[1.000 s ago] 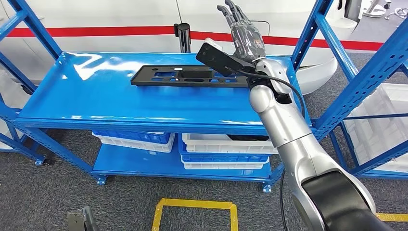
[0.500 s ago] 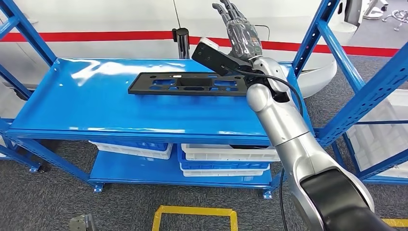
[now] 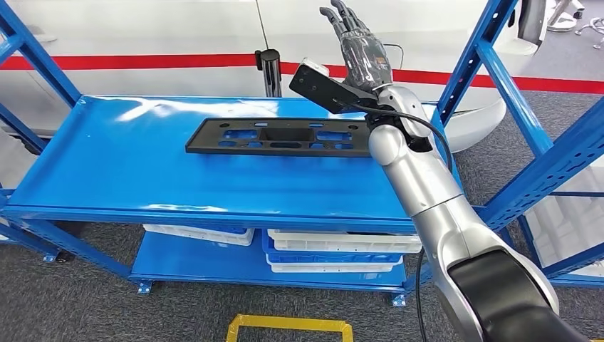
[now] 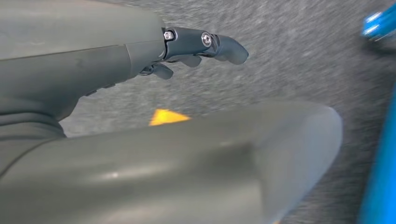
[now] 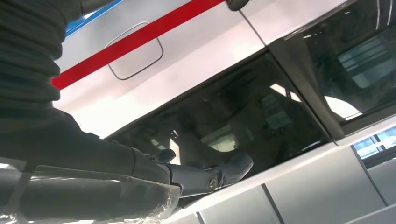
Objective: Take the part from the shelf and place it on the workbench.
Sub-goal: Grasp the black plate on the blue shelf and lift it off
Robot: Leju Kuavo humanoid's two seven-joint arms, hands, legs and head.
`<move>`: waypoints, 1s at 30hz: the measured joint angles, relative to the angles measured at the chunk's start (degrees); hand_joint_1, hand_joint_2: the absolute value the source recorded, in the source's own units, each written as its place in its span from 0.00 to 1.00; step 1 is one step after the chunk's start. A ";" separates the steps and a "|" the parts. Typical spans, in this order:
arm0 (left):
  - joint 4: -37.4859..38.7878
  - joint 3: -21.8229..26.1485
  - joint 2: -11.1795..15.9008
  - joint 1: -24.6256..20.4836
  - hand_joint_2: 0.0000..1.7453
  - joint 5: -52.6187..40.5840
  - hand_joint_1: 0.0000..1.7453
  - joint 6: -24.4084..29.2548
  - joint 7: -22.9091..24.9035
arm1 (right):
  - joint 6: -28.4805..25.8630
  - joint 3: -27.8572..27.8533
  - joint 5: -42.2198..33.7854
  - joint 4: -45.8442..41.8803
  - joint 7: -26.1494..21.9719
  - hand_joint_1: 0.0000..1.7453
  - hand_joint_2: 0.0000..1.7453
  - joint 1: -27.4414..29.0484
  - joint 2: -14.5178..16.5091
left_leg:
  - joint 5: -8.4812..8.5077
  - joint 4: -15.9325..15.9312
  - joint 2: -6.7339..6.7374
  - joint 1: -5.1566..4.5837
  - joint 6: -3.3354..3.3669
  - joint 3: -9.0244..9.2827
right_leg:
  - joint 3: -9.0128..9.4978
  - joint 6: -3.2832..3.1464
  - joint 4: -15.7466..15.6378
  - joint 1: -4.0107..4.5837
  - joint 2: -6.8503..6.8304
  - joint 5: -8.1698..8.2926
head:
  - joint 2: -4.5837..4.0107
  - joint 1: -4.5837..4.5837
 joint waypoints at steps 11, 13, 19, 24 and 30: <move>1.60 -1.92 0.39 1.74 0.00 -1.93 0.00 -1.15 7.16 | -0.25 0.43 -0.33 0.38 0.00 0.00 1.00 0.00 0.00 | 3.11 3.89 0.10 0.44 -0.68 -5.77 | 3.28 -1.29 -0.22 0.14 0.35 -2.54 | 0.00 -0.42; 1.94 -2.20 0.44 1.87 0.00 -2.32 0.00 -3.05 12.99 | -0.20 0.46 -0.60 0.44 -0.02 0.00 1.00 -0.04 -0.02 | 3.58 0.79 0.09 0.13 -0.23 -4.15 | 3.43 -0.84 -0.09 0.56 0.40 -3.05 | 0.00 -0.36; 2.56 -3.85 0.07 2.67 0.00 -4.79 0.00 -6.69 30.64 | 0.87 1.10 -1.54 0.96 -1.46 0.00 1.00 1.33 -0.02 | 3.41 0.58 -0.07 -0.81 0.08 -3.69 | 3.60 -0.59 -0.20 0.97 0.15 -3.35 | 0.00 -0.35; 2.63 -4.84 -0.55 2.81 0.00 -5.02 0.00 -7.55 32.82 | 1.84 4.24 1.21 1.00 -4.33 0.00 1.00 5.72 0.01 | 3.21 0.58 -0.08 -0.99 0.68 -3.60 | 3.98 -0.36 -0.65 0.91 0.11 -3.38 | 0.00 -0.33; 2.63 -4.81 -0.76 2.84 0.00 -4.88 0.00 -7.51 33.45 | 1.78 12.40 7.38 -4.44 -6.37 0.00 1.00 16.38 0.01 | 3.04 0.58 -0.14 -1.04 0.96 -3.45 | 4.21 0.06 -0.82 0.83 0.07 -3.45 | 0.00 -0.34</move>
